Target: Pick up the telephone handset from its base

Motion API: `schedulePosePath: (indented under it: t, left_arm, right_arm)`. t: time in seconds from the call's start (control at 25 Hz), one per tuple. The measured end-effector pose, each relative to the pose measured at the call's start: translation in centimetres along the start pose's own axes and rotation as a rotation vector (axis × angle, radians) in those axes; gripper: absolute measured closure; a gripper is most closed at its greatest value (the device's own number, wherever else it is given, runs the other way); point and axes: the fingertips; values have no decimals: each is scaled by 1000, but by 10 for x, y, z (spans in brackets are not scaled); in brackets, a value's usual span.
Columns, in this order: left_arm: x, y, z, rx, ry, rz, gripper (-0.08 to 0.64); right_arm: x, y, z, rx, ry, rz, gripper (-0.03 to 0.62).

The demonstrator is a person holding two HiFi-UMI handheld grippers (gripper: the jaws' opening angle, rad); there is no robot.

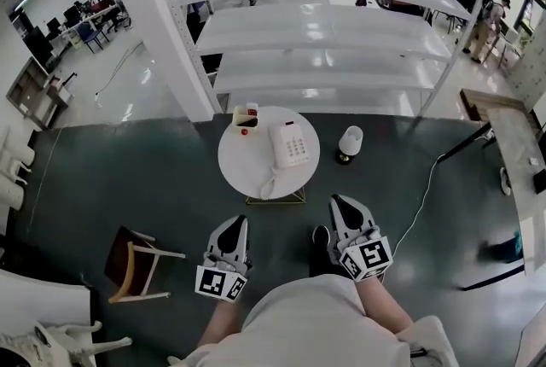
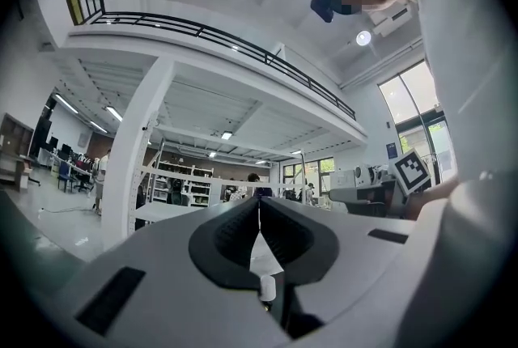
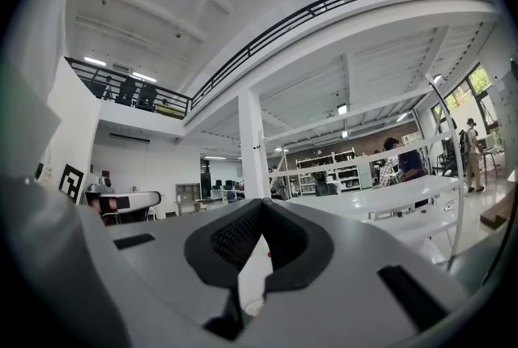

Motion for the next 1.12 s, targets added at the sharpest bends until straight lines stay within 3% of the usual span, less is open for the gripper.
schedulePosePath:
  t: [0.24, 0.52, 0.84, 1.12]
  left_arm:
    - [29, -6, 99, -6, 41, -25, 538]
    - [54, 0, 215, -42, 101, -32, 538]
    - [73, -4, 285, -36, 152, -31, 538]
    - [84, -11, 317, 2, 132, -42, 538]
  right_arm:
    - [-81, -5, 71, 15, 17, 4, 584]
    - [-184, 19, 142, -27, 39, -15, 584]
    - [-227, 13, 195, 1, 94, 13, 584]
    - [-243, 14, 214, -11, 82, 20, 584]
Point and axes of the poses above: the fingertips, and each gripper's own axes: z forward along the fingers, x to its left, y out of its top, and after that the axes turned 5 degrees about -z, right-handed
